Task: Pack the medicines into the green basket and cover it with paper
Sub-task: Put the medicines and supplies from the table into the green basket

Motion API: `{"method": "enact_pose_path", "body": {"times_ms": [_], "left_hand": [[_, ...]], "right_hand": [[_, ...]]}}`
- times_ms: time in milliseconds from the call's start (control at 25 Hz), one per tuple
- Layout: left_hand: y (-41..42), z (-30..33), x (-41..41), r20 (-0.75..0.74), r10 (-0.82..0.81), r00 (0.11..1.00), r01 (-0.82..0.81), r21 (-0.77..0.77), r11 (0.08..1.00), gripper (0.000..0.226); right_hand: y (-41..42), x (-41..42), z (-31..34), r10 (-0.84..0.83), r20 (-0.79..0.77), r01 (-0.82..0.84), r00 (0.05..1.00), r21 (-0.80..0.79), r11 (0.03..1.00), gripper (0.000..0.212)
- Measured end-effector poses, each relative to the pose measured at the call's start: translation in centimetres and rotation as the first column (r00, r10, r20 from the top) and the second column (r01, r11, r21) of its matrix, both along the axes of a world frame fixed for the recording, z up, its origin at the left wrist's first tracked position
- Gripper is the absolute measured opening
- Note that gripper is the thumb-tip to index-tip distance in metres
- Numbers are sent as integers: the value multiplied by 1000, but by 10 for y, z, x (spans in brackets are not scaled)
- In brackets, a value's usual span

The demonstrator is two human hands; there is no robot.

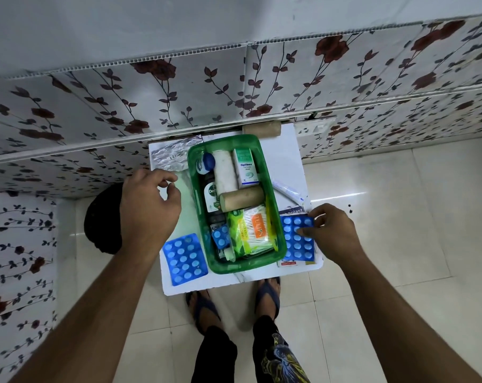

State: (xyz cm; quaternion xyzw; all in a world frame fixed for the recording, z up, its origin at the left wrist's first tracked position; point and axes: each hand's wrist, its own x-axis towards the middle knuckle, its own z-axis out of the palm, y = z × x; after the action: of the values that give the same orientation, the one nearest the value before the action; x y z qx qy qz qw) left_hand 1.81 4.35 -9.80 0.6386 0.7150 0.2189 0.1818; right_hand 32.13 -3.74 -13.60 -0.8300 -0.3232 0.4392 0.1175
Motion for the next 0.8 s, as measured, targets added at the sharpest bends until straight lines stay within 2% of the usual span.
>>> {"method": "enact_pose_path", "body": {"times_ms": [200,320,400,480,520,560,640,720,800], "left_hand": [[-13,-2,-9,18,65,998,-64,-57,996,21],[-17,-3,-13,40,82,996,-79,-77,994,21],[-21,-6,-17,55,83,995,-79,-84,993,21],[-25,-10,-20,81,83,993,-74,-102,992,21],[-28,-11,-21,99,79,992,-68,-115,991,22],[-30,-13,-21,117,78,990,-63,-128,990,22],[-34,-14,-24,140,74,987,-54,-140,989,23],[-36,-15,-29,144,76,987,-55,-148,988,23],[-38,-17,-33,149,86,985,-61,-163,985,23]], "right_hand": [[4,11,42,-123,-170,143,978,113,983,14],[18,3,85,-223,-206,279,953,308,909,14],[32,-19,106,-156,-290,268,944,400,876,19],[44,-55,107,22,-282,93,959,385,918,23],[46,-72,100,148,-210,-70,966,338,938,24],[46,-88,93,295,-122,-253,948,276,927,24],[43,-113,81,530,31,-528,847,160,834,27],[38,-123,72,605,113,-615,788,109,781,31],[34,-127,67,588,195,-613,785,106,783,28]]}}
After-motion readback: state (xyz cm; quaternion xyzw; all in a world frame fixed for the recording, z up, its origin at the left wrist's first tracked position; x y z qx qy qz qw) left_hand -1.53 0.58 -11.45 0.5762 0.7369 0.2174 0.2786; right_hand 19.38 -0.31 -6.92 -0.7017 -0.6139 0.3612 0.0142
